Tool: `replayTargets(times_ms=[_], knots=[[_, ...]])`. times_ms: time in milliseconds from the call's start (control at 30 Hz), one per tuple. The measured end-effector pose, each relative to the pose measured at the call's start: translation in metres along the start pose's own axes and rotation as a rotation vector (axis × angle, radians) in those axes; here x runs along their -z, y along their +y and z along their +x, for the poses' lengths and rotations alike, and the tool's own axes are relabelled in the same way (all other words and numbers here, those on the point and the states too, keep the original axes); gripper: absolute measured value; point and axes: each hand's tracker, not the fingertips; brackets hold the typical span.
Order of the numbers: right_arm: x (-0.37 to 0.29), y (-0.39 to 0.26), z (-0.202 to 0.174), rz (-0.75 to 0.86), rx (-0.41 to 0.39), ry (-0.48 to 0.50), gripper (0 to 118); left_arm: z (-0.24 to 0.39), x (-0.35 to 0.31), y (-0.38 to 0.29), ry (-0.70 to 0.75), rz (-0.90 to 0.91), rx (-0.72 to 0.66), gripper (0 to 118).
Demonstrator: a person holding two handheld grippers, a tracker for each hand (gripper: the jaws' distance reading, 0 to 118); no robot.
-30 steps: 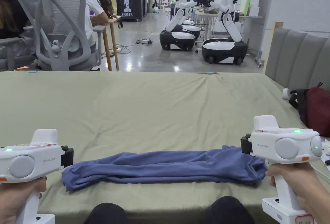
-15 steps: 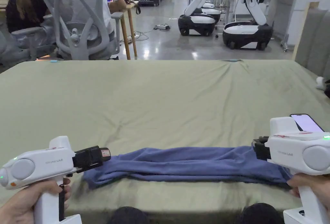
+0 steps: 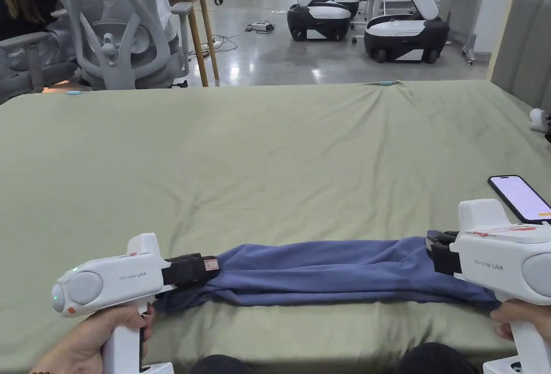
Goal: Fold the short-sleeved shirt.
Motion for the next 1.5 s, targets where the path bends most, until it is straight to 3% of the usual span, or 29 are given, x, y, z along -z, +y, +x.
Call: replayTargets(times_ms=[300,533,700,767,900,1067,1200,1300,1367,1400,1433,1500], knots=[[-0.001,-0.001,0.006,-0.006,0.012,-0.020,0,-0.017,-0.031,0.011,0.011,0.046,-0.020,25],[-0.002,0.001,0.008,0.007,0.028,-0.024,0,-0.051,-0.099,0.024,0.247,0.134,-0.094,25],[0.003,0.001,0.003,0.009,0.035,-0.005,0,-0.023,-0.104,0.026,0.212,0.110,-0.073,25],[0.003,0.003,0.001,0.011,0.032,-0.001,0,0.008,-0.102,0.027,0.086,0.140,-0.071,25],[-0.001,0.007,-0.001,0.022,0.040,0.010,0,0.073,-0.066,0.032,-0.081,0.078,-0.098,25],[-0.010,0.009,0.000,0.054,0.058,0.009,0,0.123,0.015,0.026,-0.055,-0.082,-0.060,25],[-0.020,0.006,0.007,0.059,0.100,0.033,0,0.110,0.079,0.012,0.108,-0.275,-0.067,25],[-0.025,0.003,0.013,0.066,0.094,0.009,0,0.114,0.077,0.024,0.078,-0.246,-0.074,26],[-0.024,0.002,0.017,0.063,0.104,0.004,0,0.119,0.073,0.026,0.069,-0.278,-0.034,39],[-0.024,0.003,0.019,0.062,0.115,0.005,0,0.121,0.069,0.028,0.048,-0.274,-0.019,52],[-0.023,0.003,0.019,0.063,0.122,0.004,0,0.124,0.062,0.030,0.034,-0.259,-0.015,78],[-0.023,0.004,0.018,0.068,0.125,0.005,0,0.132,0.041,0.035,-0.005,-0.153,-0.032,117]])
